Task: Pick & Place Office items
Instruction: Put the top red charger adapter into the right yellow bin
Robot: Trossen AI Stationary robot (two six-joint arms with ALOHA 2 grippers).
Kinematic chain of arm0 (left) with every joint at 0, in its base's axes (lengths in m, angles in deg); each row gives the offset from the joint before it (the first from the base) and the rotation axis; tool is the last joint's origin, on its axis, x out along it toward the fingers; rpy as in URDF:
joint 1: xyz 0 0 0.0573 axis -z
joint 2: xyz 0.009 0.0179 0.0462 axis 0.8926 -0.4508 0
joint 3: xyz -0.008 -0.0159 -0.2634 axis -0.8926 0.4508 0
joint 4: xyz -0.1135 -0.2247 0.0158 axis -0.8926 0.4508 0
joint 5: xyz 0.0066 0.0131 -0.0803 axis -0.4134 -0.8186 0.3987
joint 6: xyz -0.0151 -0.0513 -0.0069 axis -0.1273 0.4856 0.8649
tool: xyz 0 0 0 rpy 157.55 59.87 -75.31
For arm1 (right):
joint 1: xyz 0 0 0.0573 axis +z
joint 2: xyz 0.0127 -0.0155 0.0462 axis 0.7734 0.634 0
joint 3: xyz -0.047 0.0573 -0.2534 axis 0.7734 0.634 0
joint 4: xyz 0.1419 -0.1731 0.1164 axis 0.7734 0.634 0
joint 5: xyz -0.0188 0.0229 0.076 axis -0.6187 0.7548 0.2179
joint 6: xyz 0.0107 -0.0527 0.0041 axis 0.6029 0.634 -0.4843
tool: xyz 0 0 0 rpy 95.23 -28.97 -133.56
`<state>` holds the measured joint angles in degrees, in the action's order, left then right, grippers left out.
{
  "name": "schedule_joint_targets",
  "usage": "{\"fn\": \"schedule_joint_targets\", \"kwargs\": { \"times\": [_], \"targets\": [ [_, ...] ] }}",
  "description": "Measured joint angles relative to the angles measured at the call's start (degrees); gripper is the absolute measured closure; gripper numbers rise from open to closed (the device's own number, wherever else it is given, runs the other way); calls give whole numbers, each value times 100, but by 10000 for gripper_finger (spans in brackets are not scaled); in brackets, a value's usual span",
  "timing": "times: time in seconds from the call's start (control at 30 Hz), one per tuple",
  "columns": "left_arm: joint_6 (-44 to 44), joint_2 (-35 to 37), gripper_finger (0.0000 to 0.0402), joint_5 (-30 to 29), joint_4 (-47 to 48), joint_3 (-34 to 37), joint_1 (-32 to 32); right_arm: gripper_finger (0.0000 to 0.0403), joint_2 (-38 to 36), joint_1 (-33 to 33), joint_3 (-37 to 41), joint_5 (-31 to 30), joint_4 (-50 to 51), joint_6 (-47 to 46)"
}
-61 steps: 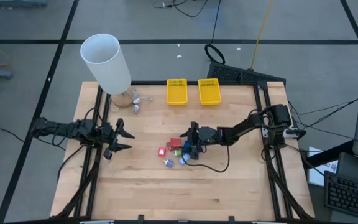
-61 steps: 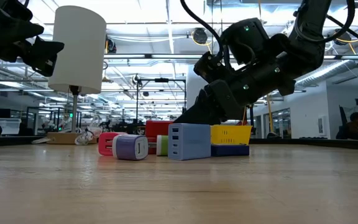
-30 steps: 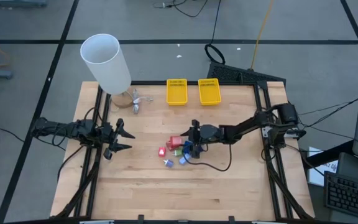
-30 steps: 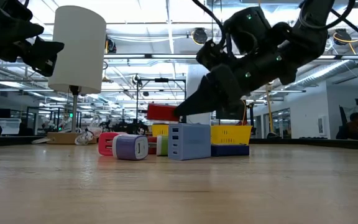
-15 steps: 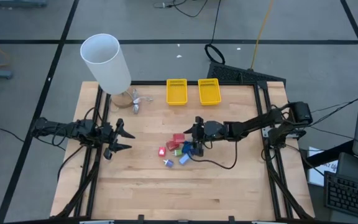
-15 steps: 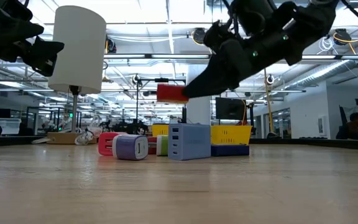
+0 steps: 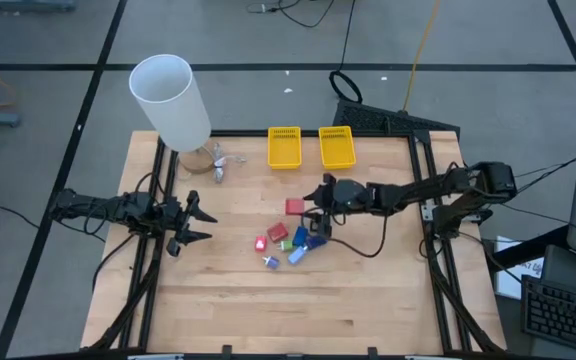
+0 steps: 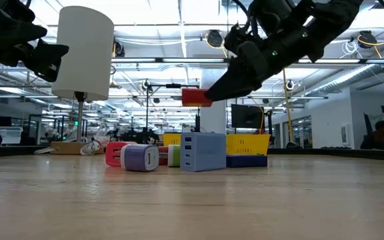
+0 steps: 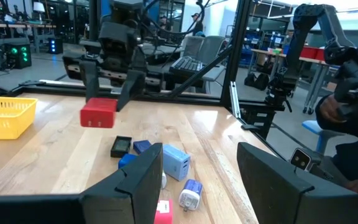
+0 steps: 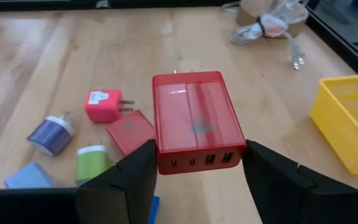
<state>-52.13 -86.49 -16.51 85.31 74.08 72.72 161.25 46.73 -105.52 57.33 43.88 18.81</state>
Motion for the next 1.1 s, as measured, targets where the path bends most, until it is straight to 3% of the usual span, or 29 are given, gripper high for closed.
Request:
{"fn": "schedule_joint_targets", "kwargs": {
  "times": [1.1],
  "targets": [
    [1, 0, 192, 0, 2, 0, 1, 200, 4, -1568, 0, 0, 147, -557]
  ]
}}
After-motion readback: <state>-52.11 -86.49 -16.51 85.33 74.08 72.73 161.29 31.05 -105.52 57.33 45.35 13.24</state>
